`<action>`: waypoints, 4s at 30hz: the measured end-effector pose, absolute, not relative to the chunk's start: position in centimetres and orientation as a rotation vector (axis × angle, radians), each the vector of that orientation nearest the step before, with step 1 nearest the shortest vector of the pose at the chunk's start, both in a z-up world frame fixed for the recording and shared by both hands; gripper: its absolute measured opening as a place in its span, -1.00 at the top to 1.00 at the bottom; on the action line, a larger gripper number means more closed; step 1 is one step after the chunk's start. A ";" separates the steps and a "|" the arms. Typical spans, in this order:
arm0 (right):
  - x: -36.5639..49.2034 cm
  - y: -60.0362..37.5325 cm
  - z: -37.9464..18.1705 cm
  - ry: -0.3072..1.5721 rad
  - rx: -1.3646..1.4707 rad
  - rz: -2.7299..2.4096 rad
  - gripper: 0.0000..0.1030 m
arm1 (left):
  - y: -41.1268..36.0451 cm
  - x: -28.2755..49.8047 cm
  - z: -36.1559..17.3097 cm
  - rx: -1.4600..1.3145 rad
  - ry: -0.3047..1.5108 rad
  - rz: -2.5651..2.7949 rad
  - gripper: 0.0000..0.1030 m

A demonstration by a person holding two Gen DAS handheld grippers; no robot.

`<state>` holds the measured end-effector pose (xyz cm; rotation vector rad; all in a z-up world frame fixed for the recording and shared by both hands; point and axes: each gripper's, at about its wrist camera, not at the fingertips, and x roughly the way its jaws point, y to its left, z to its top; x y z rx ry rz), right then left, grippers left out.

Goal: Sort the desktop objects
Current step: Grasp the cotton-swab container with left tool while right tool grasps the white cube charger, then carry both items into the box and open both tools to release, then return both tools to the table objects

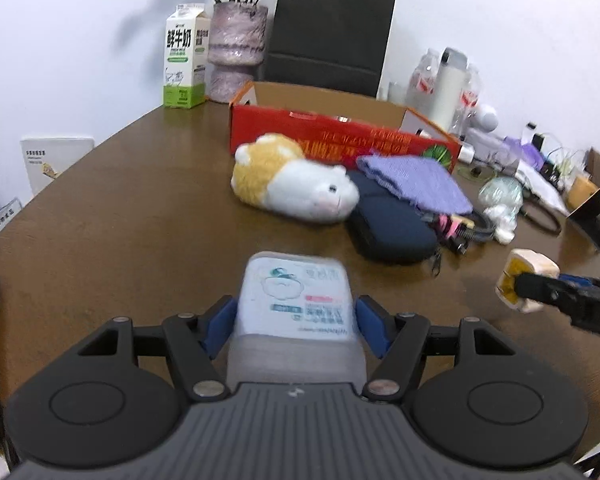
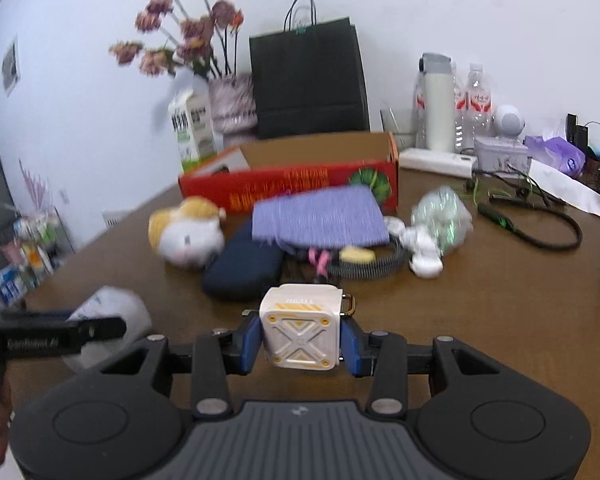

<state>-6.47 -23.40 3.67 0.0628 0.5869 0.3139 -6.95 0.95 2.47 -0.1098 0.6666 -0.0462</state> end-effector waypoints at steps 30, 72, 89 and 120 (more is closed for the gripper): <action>4.2 -25.8 14.4 0.348 0.126 0.355 0.23 | 1.0 8.3 13.1 -0.192 0.431 -0.029 -0.31; 28.8 -19.8 11.4 0.749 0.044 0.231 -0.56 | 1.0 22.3 9.7 -0.153 0.687 0.041 -1.00; -1.3 -24.4 6.6 0.521 0.086 0.293 -0.81 | -0.2 -4.7 5.6 -0.048 0.460 -0.029 -1.00; -2.8 -23.0 2.7 0.712 0.002 0.289 -0.97 | -0.8 -6.4 1.5 -0.031 0.525 -0.039 -1.00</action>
